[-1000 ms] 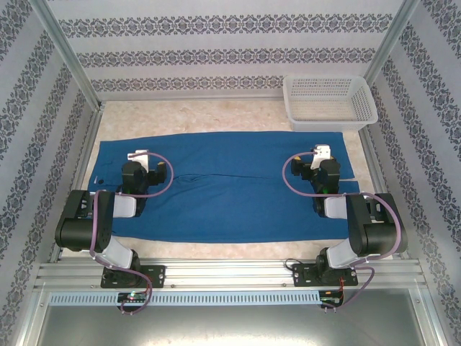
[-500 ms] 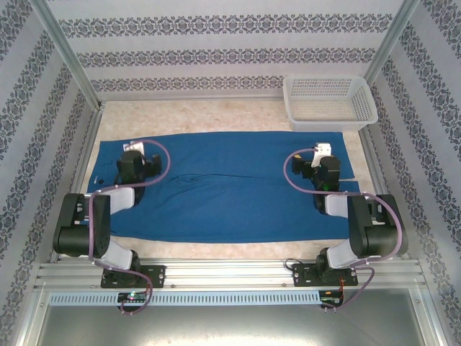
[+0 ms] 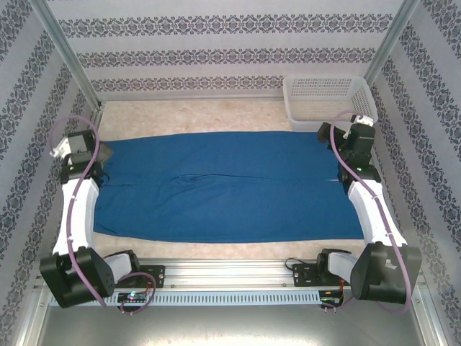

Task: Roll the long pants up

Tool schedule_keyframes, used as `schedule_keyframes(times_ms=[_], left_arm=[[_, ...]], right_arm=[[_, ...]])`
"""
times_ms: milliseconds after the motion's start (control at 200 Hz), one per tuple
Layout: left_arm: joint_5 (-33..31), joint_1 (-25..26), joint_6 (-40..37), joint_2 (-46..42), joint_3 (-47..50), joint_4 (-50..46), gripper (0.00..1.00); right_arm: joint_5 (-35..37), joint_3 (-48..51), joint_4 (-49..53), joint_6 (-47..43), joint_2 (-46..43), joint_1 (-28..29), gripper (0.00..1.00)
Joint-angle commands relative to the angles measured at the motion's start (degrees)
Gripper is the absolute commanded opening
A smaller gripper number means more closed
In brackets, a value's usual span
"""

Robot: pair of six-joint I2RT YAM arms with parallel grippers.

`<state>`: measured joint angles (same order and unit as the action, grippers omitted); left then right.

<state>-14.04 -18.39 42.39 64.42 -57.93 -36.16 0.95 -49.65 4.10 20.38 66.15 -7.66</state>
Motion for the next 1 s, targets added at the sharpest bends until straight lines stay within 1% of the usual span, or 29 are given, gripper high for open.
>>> schedule_keyframes(times_ms=[0,30,70,110,155,255,380,500,659,794,879,994], left_arm=[[-6.46,-3.7,11.11,-8.31,0.77,-24.04,1.0],[-5.94,-5.57,12.33,-10.47,2.21,-25.17,1.0],[-3.48,-7.68,13.66,-13.01,4.96,-25.24,1.0],[-0.42,-10.05,15.1,-14.36,8.12,-24.94,1.0],[1.58,-12.23,17.49,-14.99,11.45,-25.19,1.0],[6.14,-16.19,20.15,-14.44,19.15,-21.32,1.0],[10.18,-20.96,19.08,-10.83,24.72,-14.51,1.0],[11.18,-25.28,16.15,-5.35,24.75,-9.36,1.0],[12.21,-29.58,13.51,3.56,20.82,-5.69,1.0],[14.12,-30.32,12.6,11.8,17.77,-2.66,1.0],[14.81,-30.34,11.95,14.21,16.46,-0.56,1.0],[14.47,-30.31,10.71,16.07,14.89,0.42,1.0]], right_arm=[[-4.43,-2.09,13.78,3.51,-1.67,-1.51,0.96],[-5.06,-2.17,14.59,3.78,-2.3,-1.89,0.95],[-5.93,-1.84,15.04,3.93,-3.28,-2.08,0.95],[-6.38,-1.47,15.12,4.03,-3.93,-2.31,0.95],[-6.72,-1.35,15.74,4.26,-4.31,-2.62,0.94],[-8.72,-1.55,17.83,5.27,-4.55,-3.93,0.94],[-11.57,-1.09,19.45,7.83,-5.59,-6.87,0.94],[-11.4,0.08,20.99,7.29,-7.65,-8.92,0.94],[-10.62,3.51,22.2,8.14,-11.04,-11.16,0.94],[-8.7,6.13,25.43,10.38,-13.09,-13.82,0.93],[-8.24,7.74,27.7,12.26,-14.44,-16.39,0.93],[-9.68,10.89,29.17,15.89,-16.0,-21.02,0.93]])
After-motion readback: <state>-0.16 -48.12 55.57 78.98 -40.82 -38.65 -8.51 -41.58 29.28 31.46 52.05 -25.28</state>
